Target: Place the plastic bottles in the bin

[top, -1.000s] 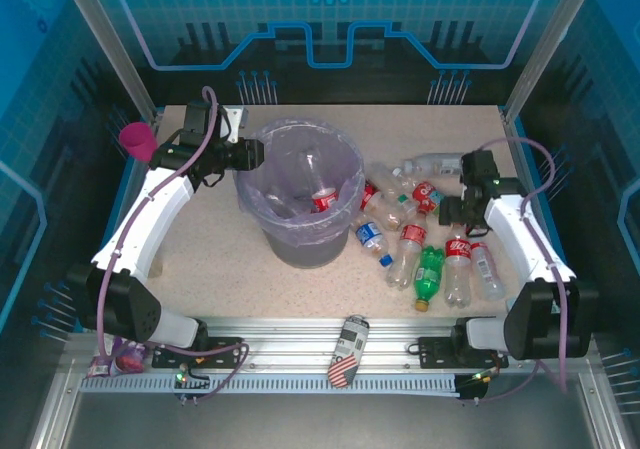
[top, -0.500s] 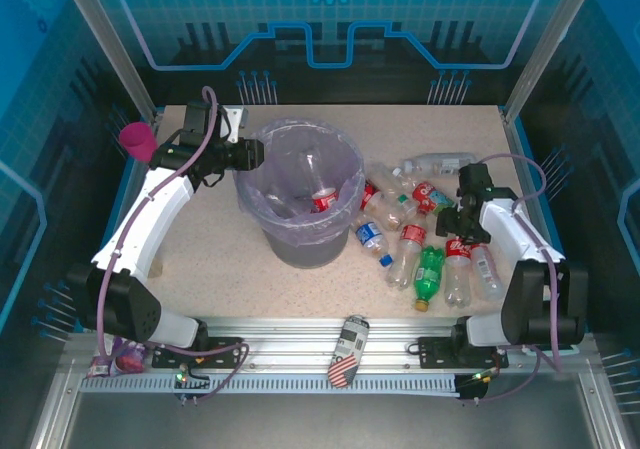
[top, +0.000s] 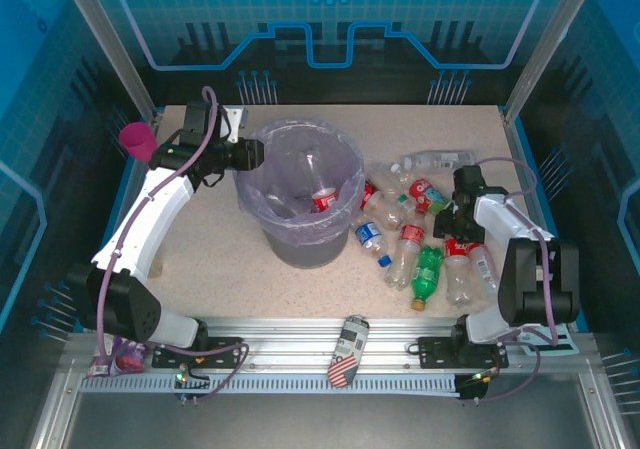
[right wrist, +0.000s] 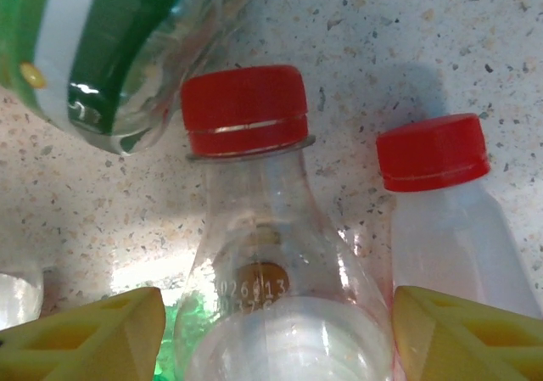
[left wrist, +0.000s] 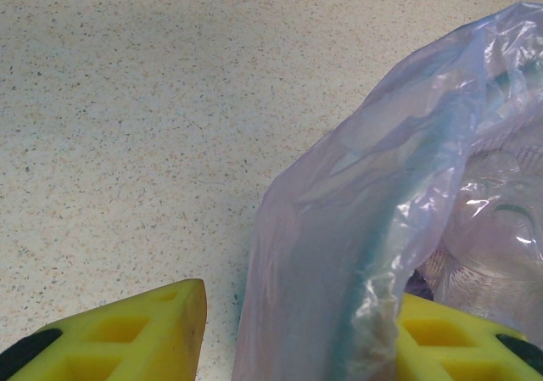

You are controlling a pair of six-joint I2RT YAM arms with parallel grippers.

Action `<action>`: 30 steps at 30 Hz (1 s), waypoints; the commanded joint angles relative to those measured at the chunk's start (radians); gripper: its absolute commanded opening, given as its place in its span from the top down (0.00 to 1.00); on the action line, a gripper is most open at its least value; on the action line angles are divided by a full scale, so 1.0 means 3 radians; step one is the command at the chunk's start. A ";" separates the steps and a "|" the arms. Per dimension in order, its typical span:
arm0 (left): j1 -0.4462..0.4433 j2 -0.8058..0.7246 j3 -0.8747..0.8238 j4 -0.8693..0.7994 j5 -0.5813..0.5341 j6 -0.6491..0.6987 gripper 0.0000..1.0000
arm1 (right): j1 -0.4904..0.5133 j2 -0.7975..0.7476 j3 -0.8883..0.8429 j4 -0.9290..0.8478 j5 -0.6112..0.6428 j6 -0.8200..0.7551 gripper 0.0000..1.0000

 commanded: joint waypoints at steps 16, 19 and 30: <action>-0.0005 0.0167 -0.0162 -0.0235 -0.0133 0.0102 0.52 | -0.0068 -0.0363 0.0163 -0.0081 -0.0092 0.0023 0.44; -0.0008 0.0173 -0.0160 -0.0237 -0.0134 0.0100 0.52 | -0.0068 -0.0573 0.0283 -0.0244 -0.0101 -0.0013 0.44; -0.0009 0.0167 -0.0158 -0.0239 -0.0122 0.0092 0.52 | -0.0066 -0.1259 0.0934 0.0053 -0.1047 0.0204 0.45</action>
